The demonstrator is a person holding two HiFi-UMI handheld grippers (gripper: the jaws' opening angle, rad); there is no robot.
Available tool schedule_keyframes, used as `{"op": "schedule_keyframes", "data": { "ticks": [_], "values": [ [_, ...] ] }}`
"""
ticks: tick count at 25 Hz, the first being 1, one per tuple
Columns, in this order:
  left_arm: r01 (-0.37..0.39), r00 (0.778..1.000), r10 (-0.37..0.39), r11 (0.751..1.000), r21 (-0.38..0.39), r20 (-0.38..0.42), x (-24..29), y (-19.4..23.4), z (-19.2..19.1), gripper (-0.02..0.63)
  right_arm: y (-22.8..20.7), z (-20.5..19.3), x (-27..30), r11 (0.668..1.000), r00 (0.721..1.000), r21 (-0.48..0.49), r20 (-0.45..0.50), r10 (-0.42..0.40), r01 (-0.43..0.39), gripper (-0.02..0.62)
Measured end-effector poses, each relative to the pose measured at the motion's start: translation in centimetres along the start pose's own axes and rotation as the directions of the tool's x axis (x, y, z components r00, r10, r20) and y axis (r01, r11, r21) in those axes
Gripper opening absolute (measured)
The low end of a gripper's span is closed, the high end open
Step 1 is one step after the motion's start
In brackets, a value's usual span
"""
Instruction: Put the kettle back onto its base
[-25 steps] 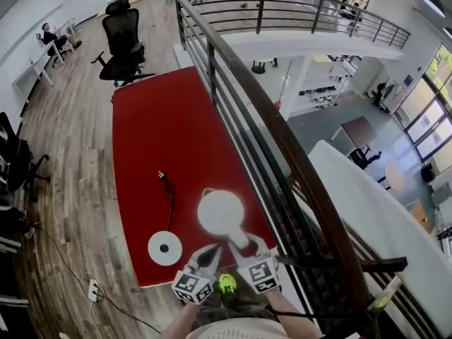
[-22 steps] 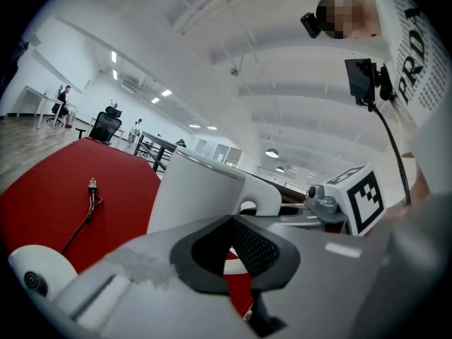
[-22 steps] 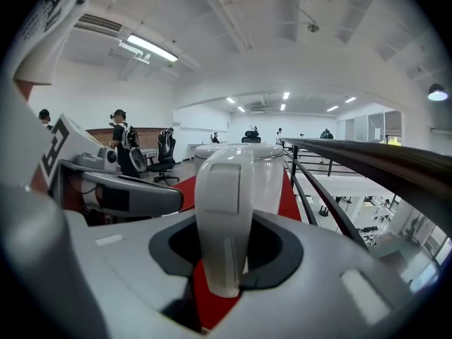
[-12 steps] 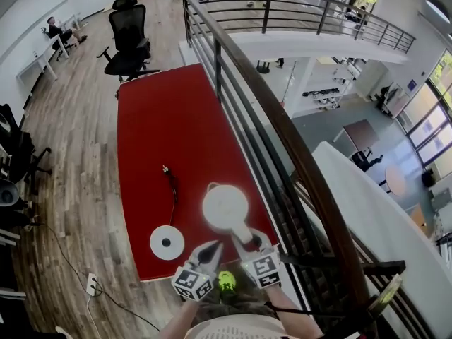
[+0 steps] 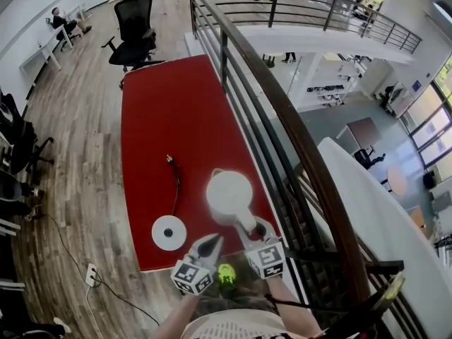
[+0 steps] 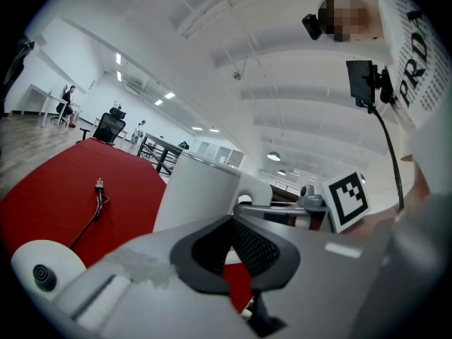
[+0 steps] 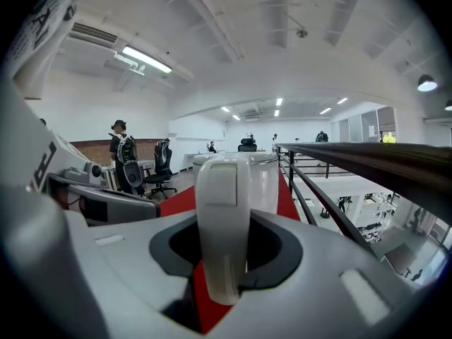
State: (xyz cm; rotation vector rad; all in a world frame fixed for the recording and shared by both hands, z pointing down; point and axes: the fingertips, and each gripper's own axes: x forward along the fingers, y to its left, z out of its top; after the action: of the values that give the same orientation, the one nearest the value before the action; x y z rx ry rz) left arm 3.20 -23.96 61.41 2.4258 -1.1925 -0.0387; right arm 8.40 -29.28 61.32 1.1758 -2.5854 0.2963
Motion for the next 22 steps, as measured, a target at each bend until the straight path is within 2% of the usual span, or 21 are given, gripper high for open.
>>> {"op": "schedule_keyframes", "data": {
  "ticks": [4,11,22],
  "values": [
    [-0.003,1.000,0.003,1.000,-0.005,0.002,-0.2,0.0,0.0,-0.005,-0.6,0.4,0.0,1.000,0.999,0.012,0.032,-0.007,0.007,0.121],
    [-0.011,1.000,0.011,1.000,-0.003,0.015,-0.3,0.2,0.7,-0.005,-2.9,3.5,0.0,0.993,0.993,0.118,0.110,-0.033,0.020,0.118],
    [-0.010,0.998,0.009,1.000,0.020,0.064,0.0,0.5,3.6,-0.005,-2.2,5.0,0.4,0.999,0.996,0.045,0.084,-0.011,0.007,0.118]
  ]
}}
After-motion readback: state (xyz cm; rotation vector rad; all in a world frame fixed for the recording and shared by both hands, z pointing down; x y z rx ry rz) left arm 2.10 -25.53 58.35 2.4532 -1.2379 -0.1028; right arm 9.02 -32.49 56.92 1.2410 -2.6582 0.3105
